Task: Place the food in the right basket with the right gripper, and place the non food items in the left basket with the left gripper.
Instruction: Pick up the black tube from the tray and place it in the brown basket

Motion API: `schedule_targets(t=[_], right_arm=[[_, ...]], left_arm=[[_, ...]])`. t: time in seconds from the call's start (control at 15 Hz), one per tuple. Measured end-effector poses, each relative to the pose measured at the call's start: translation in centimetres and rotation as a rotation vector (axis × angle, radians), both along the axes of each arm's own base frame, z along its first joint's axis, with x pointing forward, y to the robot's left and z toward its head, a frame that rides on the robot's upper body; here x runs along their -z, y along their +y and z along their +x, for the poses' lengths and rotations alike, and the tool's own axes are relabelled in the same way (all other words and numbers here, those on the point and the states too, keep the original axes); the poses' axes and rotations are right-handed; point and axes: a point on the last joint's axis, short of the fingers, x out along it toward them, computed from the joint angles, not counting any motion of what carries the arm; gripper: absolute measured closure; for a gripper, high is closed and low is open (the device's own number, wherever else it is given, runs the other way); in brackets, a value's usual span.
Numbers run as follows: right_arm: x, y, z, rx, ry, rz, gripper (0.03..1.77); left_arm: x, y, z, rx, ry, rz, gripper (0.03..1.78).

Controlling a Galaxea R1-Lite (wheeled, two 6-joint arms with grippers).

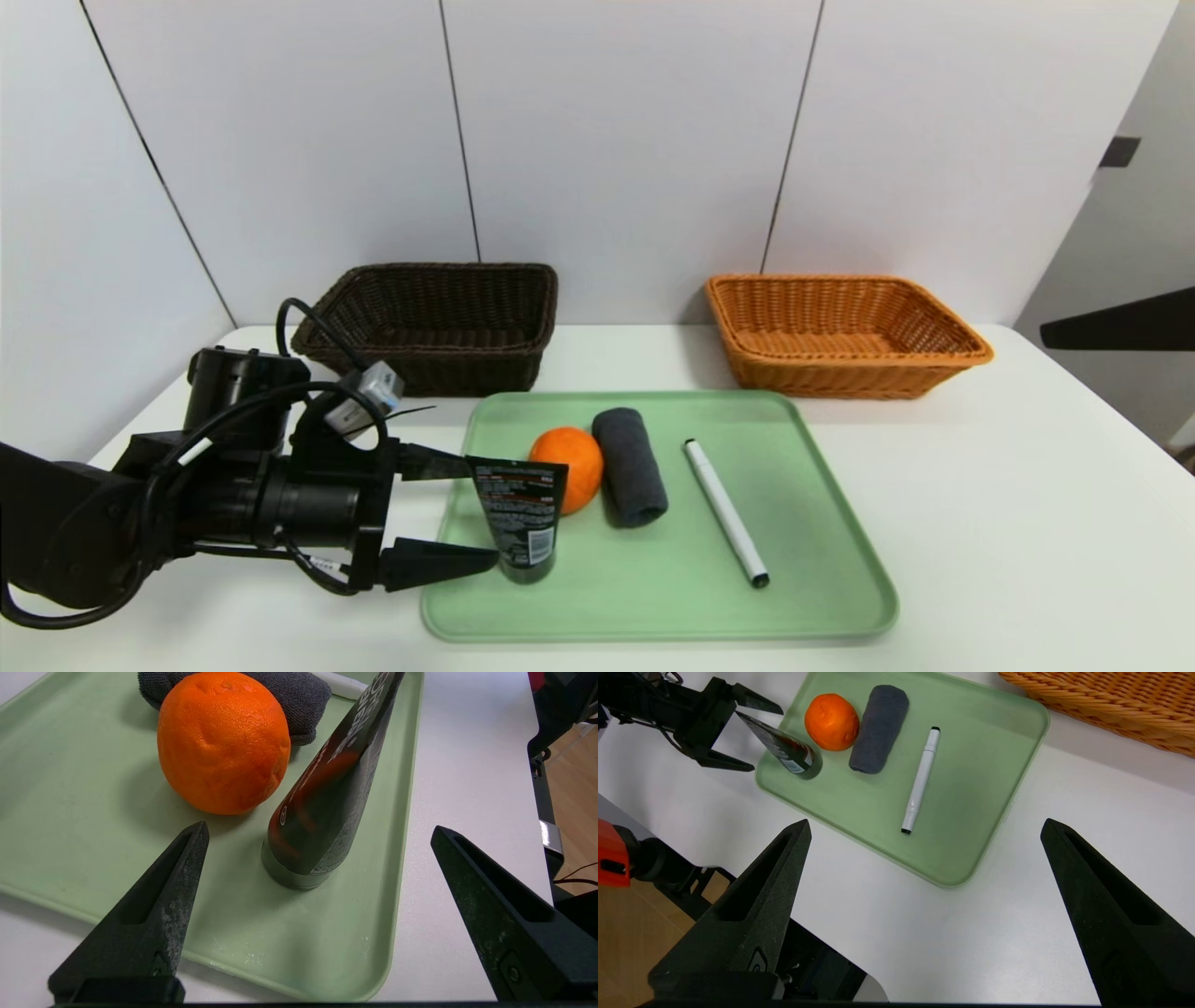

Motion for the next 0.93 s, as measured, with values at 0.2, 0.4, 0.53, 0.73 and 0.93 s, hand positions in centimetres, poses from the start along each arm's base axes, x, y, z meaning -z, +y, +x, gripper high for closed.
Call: schedule_targets(t=[0.2,0.4,0.53,0.73,0.93], right_arm=[[0.0,0.0,0.0,0.000,0.000,0.000,0.10],[0.1,0.0,0.0,0.001,0.006,0.000,0.10],[0.2,0.0,0.0,0.001,0.008,0.000,0.10],[0.2,0.0,-0.1,-0.001,0.007,0.001,0.10],[0.2,0.0,-0.2,-0.005,0.007,0.004,0.10]], left_arm=[[0.4,-0.2,0.3,0.021,0.000,-0.012,0.12],[0.6,-0.2,0.2,0.029,0.007,-0.015,0.12],[0.7,-0.5,0.1,0.039,0.009,-0.013,0.12],[1.0,-1.2,0.3,0.058,0.017,-0.010,0.12],[1.1,-1.7,0.5,0.072,0.009,-0.014,0.12]])
